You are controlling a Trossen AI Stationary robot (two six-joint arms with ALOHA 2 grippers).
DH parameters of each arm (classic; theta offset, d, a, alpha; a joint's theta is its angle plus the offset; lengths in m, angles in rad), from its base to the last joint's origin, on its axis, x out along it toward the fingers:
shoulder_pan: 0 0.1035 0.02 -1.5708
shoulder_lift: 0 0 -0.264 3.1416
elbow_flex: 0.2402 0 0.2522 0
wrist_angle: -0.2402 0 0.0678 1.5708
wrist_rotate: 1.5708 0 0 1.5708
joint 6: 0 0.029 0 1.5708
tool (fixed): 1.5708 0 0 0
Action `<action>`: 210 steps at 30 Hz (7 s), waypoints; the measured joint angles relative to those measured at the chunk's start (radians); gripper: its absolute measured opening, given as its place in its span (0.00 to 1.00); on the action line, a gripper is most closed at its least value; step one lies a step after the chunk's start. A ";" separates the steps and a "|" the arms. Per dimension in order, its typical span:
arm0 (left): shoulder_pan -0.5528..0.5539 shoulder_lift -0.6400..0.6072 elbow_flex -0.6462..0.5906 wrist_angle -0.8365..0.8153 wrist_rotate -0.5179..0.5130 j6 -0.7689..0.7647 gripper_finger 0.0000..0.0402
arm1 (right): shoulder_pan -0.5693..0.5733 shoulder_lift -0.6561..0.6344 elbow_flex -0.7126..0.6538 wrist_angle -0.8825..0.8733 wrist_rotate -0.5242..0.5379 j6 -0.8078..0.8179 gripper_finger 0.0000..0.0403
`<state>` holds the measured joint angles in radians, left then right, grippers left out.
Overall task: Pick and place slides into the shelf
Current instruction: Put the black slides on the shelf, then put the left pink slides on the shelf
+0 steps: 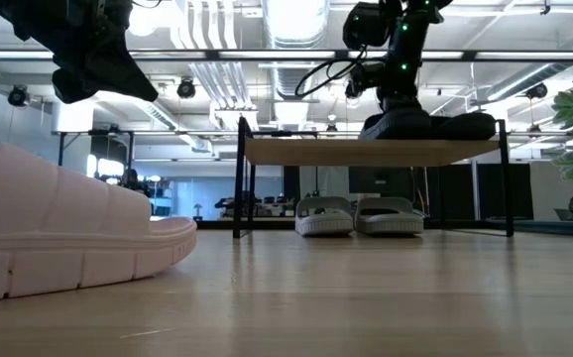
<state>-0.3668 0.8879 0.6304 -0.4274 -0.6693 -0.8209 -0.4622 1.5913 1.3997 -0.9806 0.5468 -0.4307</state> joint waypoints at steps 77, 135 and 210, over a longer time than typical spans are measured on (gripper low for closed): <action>-0.001 0.000 0.000 0.000 0.031 -0.006 0.00 | 0.068 -0.009 0.092 -0.133 -0.282 0.482 0.02; -0.624 0.430 0.482 -0.778 0.374 -0.025 0.00 | 0.583 -0.062 0.216 -0.010 -0.309 0.895 0.02; -0.571 0.682 0.153 -0.398 -0.031 0.131 0.22 | 0.566 -0.062 0.216 -0.041 -0.309 0.955 0.02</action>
<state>-0.9376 1.5703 0.7833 -0.8257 -0.7007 -0.6902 0.1040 1.5291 1.6157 -1.0220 0.2375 0.5243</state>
